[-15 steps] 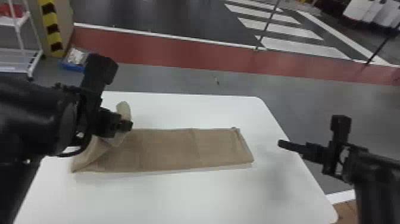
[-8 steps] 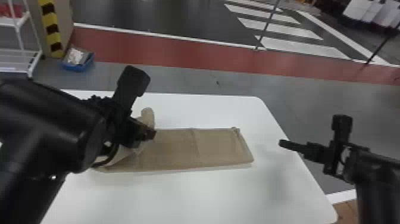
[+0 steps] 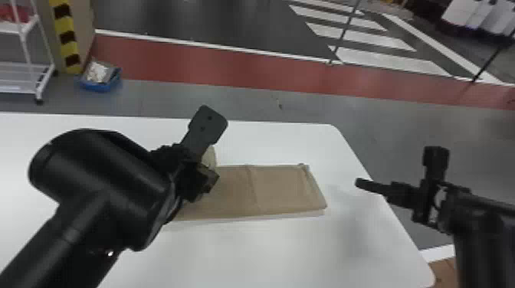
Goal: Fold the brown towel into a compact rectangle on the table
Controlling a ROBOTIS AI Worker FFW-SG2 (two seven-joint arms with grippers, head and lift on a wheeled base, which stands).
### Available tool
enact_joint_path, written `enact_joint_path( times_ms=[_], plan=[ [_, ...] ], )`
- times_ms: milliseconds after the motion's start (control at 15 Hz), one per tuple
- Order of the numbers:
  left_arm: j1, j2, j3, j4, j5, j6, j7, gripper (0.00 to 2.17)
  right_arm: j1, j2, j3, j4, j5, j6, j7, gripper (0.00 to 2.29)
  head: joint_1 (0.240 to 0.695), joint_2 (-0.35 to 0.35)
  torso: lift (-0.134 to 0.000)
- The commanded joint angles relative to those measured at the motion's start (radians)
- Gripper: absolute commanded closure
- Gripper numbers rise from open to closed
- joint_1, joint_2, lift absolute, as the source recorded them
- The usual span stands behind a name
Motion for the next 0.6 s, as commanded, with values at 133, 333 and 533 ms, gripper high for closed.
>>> enact_joint_path(
  times_ms=[133, 333, 533],
  plan=[
    [0.004, -0.004, -0.046, 0.030, -0.001, -0.090, 0.014, 0.00, -0.001, -0.001, 0.003, 0.000, -0.001, 0.001, 0.001, 0.06, 0.695, -0.350, -0.124],
    [0.038, -0.004, -0.044, -0.014, -0.007, -0.062, -0.008, 0.03, -0.001, 0.000, -0.002, 0.000, -0.001, 0.001, 0.001, 0.06, 0.695, -0.350, -0.124],
    [0.074, -0.004, -0.044, -0.077, -0.020, -0.032, -0.020, 0.04, 0.002, 0.002, -0.005, -0.015, -0.006, 0.047, 0.001, 0.06, 0.695, -0.350, -0.124]
  ],
)
